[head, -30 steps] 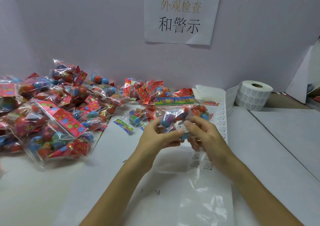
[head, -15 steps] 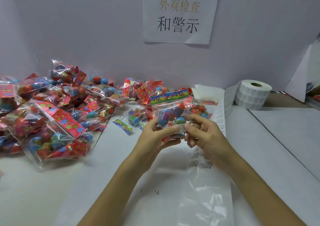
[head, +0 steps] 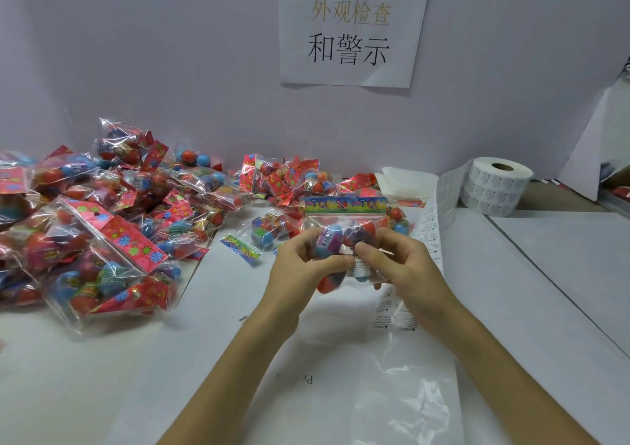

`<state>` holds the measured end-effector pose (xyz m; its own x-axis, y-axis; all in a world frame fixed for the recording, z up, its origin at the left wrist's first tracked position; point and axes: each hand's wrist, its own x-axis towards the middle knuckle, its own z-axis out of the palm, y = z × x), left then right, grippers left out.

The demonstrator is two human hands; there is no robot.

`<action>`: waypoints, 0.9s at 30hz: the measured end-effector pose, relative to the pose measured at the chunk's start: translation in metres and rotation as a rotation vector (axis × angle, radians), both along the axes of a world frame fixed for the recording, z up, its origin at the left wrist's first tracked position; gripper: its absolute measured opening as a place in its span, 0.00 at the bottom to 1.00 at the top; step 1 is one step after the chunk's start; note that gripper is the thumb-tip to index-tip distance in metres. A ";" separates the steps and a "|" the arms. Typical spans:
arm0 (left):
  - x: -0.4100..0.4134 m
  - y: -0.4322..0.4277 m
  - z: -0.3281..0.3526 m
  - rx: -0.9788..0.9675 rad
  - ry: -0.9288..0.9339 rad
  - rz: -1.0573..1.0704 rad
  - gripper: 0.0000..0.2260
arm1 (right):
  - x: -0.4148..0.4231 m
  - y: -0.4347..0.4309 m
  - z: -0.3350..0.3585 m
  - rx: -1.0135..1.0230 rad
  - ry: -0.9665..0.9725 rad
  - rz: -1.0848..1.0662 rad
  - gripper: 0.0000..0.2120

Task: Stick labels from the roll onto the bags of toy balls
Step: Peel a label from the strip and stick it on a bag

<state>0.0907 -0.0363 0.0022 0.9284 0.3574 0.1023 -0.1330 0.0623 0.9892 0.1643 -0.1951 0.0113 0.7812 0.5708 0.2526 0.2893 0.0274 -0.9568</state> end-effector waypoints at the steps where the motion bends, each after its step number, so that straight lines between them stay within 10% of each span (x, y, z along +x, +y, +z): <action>1: 0.000 0.000 0.000 0.009 0.001 0.002 0.11 | 0.000 0.000 0.000 0.014 0.012 -0.003 0.15; 27: -0.001 0.001 0.007 -0.153 0.069 0.033 0.21 | 0.002 0.001 0.000 0.026 0.054 0.038 0.09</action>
